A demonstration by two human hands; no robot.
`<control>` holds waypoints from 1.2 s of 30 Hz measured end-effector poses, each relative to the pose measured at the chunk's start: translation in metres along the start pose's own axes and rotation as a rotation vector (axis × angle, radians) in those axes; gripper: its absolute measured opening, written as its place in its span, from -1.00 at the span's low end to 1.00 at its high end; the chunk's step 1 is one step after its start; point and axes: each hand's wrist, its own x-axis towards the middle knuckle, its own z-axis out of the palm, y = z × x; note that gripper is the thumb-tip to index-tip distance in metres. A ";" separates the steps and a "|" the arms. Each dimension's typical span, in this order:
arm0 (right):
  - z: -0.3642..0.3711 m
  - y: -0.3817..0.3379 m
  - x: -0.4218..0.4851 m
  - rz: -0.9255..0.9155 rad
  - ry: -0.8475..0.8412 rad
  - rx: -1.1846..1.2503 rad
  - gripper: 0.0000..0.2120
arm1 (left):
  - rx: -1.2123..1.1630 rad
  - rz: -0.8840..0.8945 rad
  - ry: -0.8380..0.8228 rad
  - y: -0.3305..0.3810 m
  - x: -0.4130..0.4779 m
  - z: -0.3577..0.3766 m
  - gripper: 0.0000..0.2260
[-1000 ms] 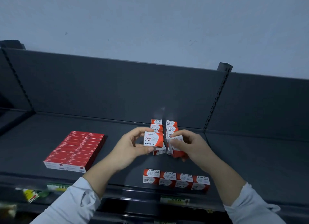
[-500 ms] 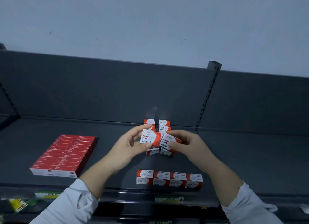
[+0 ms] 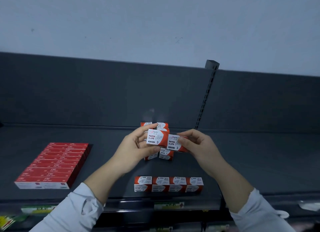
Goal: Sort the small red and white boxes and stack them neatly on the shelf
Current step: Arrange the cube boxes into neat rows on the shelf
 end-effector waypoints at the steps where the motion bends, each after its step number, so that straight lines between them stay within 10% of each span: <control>1: 0.000 0.001 0.000 -0.001 0.000 0.001 -0.75 | 0.007 0.001 -0.001 0.000 0.001 0.000 -0.46; 36: 0.044 0.079 0.024 0.124 -0.337 -0.797 -0.71 | 0.182 -0.440 0.021 -0.100 0.005 -0.040 -0.74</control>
